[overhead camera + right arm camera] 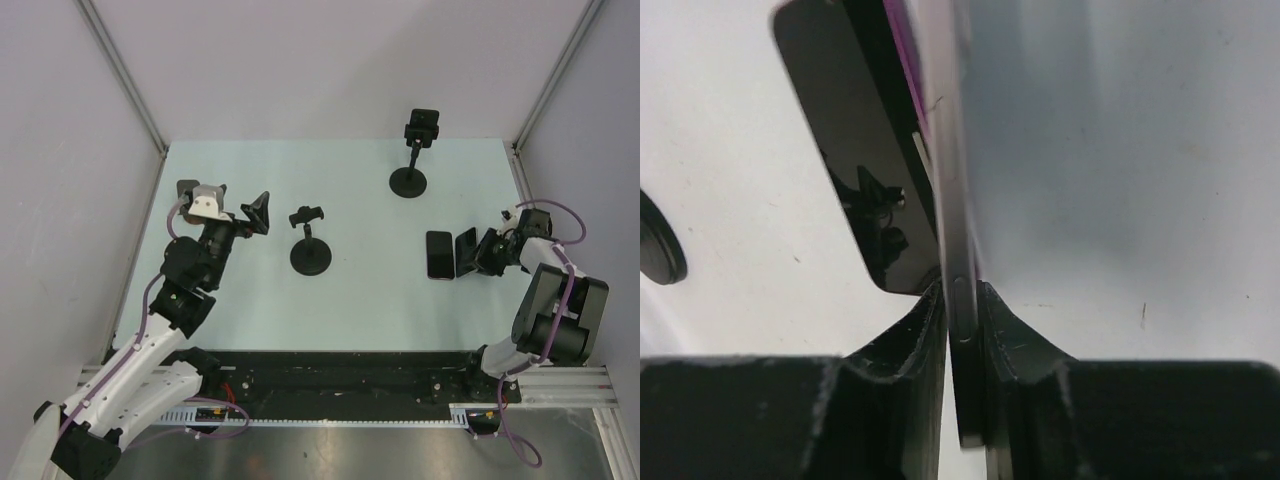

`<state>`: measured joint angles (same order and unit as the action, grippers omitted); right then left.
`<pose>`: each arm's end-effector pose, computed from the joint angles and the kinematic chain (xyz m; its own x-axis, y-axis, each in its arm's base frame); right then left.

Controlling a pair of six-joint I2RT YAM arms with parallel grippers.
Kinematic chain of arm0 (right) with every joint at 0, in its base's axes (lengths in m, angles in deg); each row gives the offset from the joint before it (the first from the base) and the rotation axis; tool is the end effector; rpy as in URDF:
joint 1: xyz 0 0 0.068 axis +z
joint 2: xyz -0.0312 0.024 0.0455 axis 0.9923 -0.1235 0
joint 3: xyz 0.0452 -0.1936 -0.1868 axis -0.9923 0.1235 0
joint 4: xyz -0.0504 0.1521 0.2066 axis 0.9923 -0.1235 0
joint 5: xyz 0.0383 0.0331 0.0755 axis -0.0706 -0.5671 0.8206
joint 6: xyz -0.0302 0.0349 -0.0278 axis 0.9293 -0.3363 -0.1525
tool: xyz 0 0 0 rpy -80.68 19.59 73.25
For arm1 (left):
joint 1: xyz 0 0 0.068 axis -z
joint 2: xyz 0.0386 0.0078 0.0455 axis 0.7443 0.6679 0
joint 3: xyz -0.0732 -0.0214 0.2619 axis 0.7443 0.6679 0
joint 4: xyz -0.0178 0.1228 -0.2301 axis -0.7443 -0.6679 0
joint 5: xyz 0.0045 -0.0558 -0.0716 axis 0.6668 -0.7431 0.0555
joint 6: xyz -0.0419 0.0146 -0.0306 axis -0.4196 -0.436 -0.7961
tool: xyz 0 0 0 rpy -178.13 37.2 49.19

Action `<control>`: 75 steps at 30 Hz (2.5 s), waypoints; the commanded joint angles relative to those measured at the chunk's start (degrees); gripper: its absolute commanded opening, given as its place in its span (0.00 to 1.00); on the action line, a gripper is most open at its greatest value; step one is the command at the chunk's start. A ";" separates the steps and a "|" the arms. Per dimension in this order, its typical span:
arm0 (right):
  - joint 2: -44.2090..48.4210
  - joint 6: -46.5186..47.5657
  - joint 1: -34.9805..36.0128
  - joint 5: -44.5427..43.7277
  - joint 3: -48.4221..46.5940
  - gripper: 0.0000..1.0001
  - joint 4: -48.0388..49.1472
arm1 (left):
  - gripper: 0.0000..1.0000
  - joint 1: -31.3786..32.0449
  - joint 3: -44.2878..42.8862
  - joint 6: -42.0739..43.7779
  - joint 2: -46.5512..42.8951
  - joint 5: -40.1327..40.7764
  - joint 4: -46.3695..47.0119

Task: Remove the phone from the phone stand

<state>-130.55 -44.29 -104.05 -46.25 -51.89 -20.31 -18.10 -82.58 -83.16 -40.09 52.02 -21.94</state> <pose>0.2638 -0.0839 0.1807 -0.8136 0.4459 -0.3731 0.2403 0.8422 0.4826 0.1611 -0.0824 0.3559 0.2041 -0.1351 -0.9696 0.2702 0.9597 -0.0768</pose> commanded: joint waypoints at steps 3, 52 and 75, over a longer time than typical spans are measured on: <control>-5.70 -0.54 -0.74 -2.69 -0.70 0.27 -3.56 | 1.00 0.41 0.38 2.99 -0.90 0.92 2.35; -18.02 1.22 4.89 -8.85 -9.76 0.49 6.19 | 1.00 0.59 0.38 2.11 2.61 -1.89 2.71; 16.25 -25.93 1.20 -12.63 11.50 0.77 3.02 | 1.00 0.67 0.12 -0.08 3.23 -5.05 2.62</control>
<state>-118.16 -61.45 -102.57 -61.15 -45.68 -19.72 -17.81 -82.34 -82.49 -36.94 48.41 -21.87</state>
